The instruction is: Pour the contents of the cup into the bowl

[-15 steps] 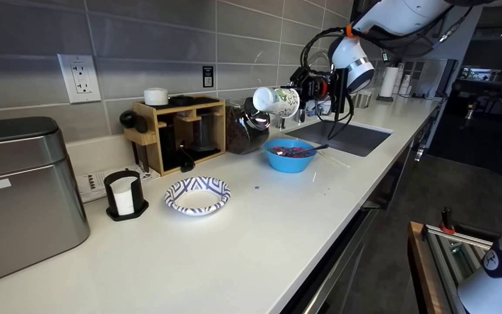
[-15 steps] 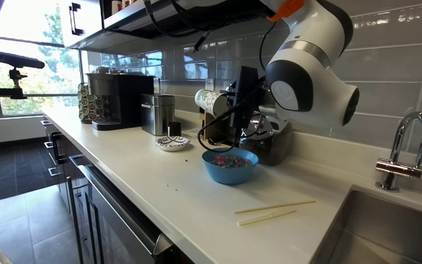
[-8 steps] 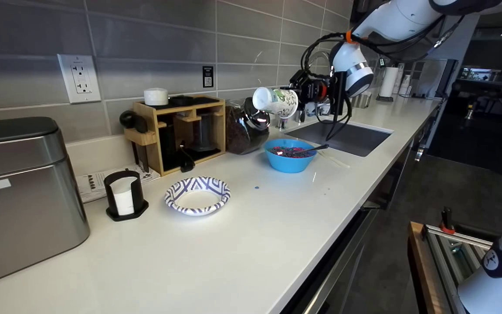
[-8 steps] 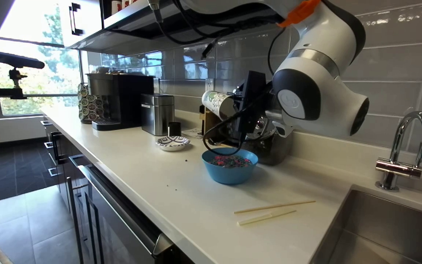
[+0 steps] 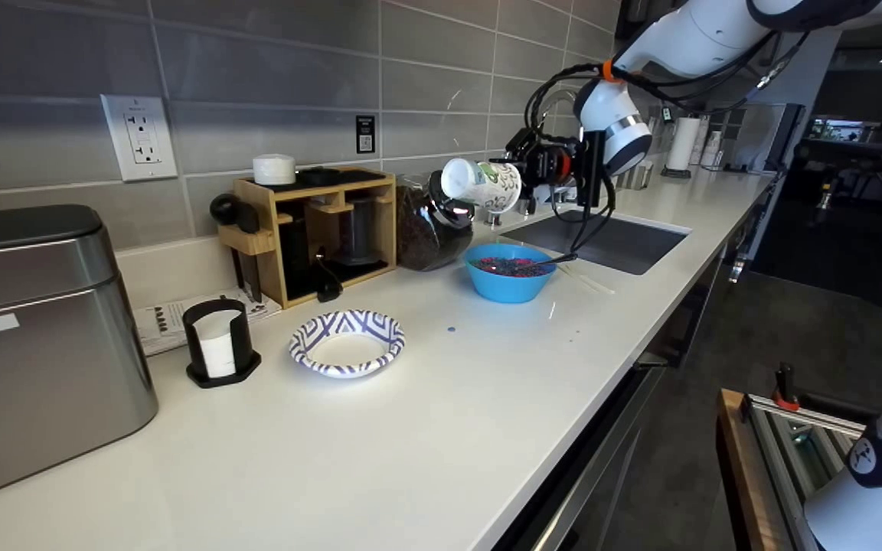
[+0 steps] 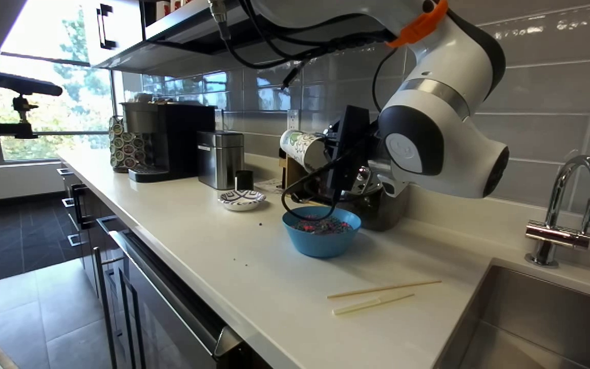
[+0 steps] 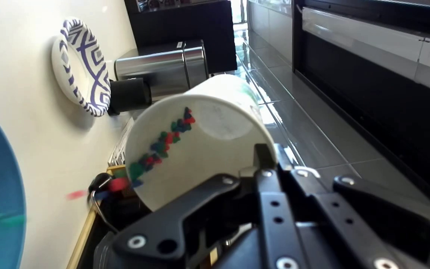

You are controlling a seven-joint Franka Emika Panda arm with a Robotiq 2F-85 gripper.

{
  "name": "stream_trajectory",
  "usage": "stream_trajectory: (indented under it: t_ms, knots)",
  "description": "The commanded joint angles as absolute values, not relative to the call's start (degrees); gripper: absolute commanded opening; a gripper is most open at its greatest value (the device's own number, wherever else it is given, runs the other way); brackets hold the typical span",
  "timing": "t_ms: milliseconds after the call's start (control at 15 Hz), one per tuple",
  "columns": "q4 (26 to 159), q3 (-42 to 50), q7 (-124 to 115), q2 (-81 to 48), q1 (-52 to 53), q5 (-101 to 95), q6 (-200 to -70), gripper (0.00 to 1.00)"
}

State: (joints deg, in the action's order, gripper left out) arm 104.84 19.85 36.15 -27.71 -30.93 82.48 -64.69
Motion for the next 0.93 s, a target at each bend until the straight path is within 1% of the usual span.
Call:
stream_trajectory:
  t_ms: [0, 867]
  knots:
    - [103.30, 19.57, 35.17, -29.55, -31.71, 83.91, -61.80, 0.00]
    - [103.49, 19.34, 35.46, -32.43, -32.79, 87.88, -58.97, 0.00]
